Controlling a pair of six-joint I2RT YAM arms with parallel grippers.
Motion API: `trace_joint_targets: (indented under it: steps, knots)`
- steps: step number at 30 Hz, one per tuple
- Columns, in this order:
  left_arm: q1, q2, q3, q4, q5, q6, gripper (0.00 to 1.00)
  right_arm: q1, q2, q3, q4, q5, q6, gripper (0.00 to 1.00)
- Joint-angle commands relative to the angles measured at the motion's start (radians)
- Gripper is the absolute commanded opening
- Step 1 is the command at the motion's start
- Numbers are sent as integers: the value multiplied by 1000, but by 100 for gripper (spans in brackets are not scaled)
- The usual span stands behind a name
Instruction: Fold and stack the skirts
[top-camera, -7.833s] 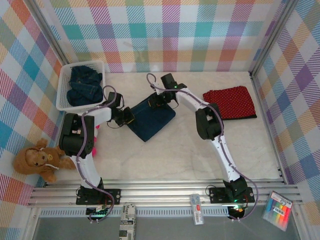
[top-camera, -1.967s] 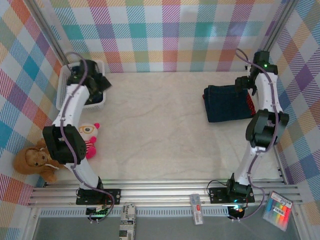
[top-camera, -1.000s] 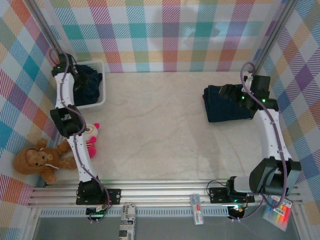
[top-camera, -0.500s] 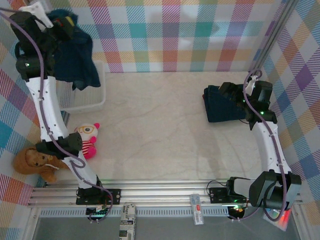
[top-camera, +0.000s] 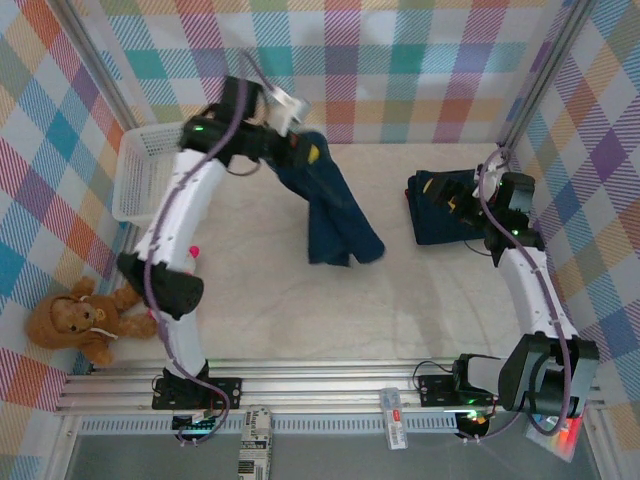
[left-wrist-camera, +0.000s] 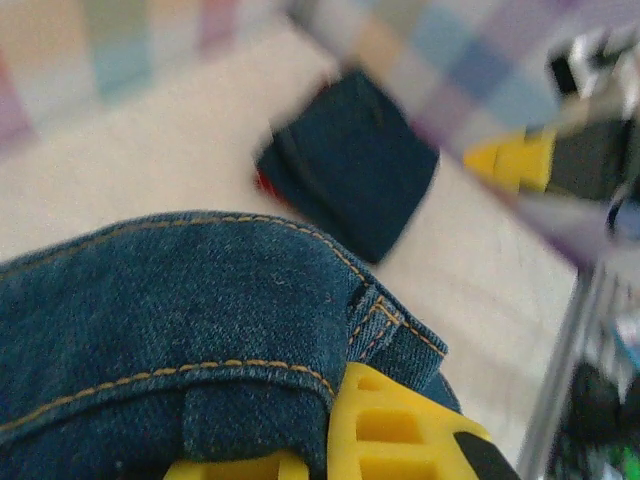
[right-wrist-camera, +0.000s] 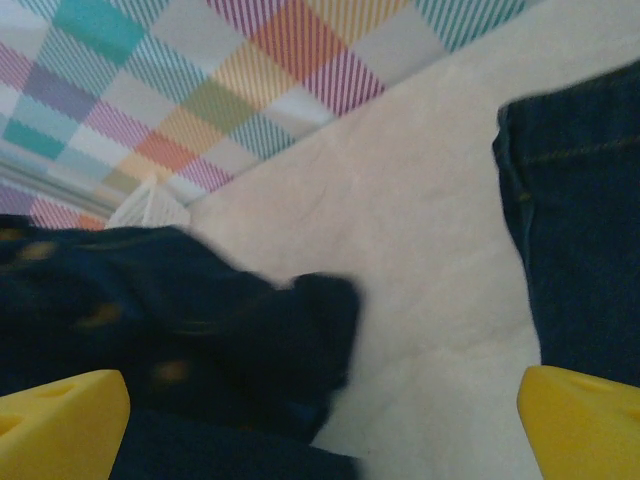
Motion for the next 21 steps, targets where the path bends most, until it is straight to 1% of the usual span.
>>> trace_joint_targets:
  steps: [1,3,4,5,6,7,9,10,12,13,14,15,16,18,19,21]
  knots:
    - [-55,116,23,-196,40,165,1,57,39,-14,-66,-99,-75,99]
    - [-76,183,78,-254,41,177,7,112,72,-1,-106,-102,-133,99]
    - [-76,197,87,-261,67,174,9,135,87,2,-117,-81,-151,99]
    - [-75,197,79,-253,98,167,16,163,99,-1,-117,-65,-164,99]
    - [-73,186,52,-222,118,151,35,184,113,-5,-106,-63,-171,99]
    - [-71,160,15,-178,126,124,51,204,129,-9,-96,-68,-179,99]
    - [-56,94,-104,-74,172,69,69,244,165,-3,-94,-72,-221,99]
    - [-43,56,-175,-8,194,28,76,266,182,5,-105,-65,-252,99]
    - [-5,-48,-361,198,235,-112,87,307,243,39,-154,-12,-301,99]
    - [15,-91,-448,301,232,-193,92,318,277,59,-179,16,-299,100]
    - [39,-134,-547,406,216,-280,96,325,314,75,-199,53,-271,99]
    - [59,-165,-622,465,169,-352,98,327,347,75,-205,100,-219,99]
    - [74,-184,-668,480,102,-397,100,327,369,71,-212,128,-181,98]
    - [106,-205,-749,469,-59,-494,100,330,409,66,-261,229,-88,99]
    - [121,-209,-784,467,-108,-538,100,333,423,60,-273,228,-58,99]
    - [150,-207,-877,494,-124,-625,100,366,437,27,-245,150,9,99]
